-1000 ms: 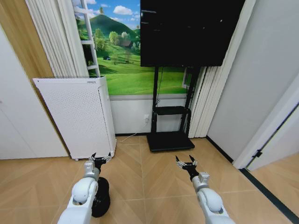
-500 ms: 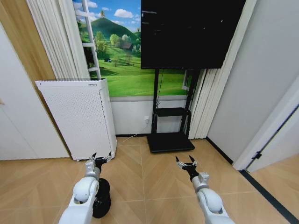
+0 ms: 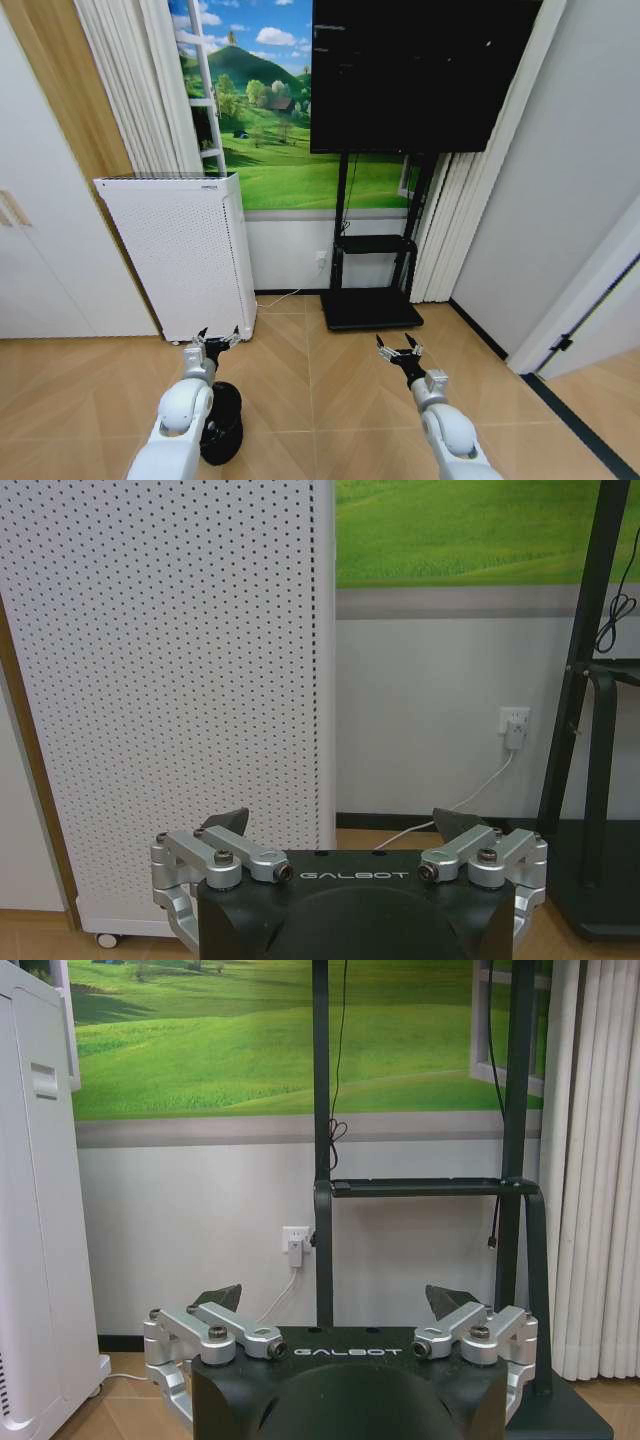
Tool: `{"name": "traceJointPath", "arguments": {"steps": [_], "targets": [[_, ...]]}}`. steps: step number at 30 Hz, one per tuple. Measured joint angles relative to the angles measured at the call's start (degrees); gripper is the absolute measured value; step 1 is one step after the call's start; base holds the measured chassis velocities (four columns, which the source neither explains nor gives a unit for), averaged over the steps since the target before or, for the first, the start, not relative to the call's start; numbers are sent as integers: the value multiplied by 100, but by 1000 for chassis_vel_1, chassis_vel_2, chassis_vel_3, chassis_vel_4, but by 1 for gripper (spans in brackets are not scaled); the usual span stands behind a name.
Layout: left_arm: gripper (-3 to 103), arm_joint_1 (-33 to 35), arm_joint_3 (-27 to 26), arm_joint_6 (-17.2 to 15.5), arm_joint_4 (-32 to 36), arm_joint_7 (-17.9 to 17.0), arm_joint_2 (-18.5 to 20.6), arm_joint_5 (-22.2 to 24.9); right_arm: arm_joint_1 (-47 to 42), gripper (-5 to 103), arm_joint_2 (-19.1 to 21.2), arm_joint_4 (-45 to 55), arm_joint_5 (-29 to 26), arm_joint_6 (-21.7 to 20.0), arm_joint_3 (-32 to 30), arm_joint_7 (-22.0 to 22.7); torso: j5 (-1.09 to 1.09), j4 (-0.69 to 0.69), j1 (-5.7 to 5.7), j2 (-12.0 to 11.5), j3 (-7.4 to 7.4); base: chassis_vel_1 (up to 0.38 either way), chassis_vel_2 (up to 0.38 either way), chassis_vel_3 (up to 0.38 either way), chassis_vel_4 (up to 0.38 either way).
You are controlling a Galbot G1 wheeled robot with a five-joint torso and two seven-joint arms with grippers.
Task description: Pick up the trash bin and place the garbage on the floor into it.
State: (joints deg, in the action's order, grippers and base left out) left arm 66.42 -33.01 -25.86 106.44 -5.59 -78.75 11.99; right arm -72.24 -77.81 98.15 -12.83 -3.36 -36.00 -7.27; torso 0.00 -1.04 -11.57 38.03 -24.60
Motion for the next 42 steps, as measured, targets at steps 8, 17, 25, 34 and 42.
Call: {"name": "traceJointPath", "arguments": {"steps": [8,17,25,34,42], "targets": [[100,-25,-14,-1,-21,6,5,5,-7,100,-1,-5,10,13,0,0,0,0,-55,126,-69,0,0,0,0],[100,-37,-15,-12,-39,16,16,13,-7,100,-8,-7,15,18,-1,-1,0,0,-158,369,-208,0,0,0,0],[100,-34,-16,-10,-51,58,18,15,-17,100,-5,-4,30,17,-1,-5,0,0,-253,605,-350,0,0,0,0],[100,-14,-29,-9,-17,59,21,28,-38,100,-6,2,30,17,1,-13,0,0,-339,805,-464,0,0,0,0],[100,34,-71,-9,25,60,16,42,-52,100,-9,16,27,22,4,-17,0,0,-429,1012,-580,0,0,0,0]]}}
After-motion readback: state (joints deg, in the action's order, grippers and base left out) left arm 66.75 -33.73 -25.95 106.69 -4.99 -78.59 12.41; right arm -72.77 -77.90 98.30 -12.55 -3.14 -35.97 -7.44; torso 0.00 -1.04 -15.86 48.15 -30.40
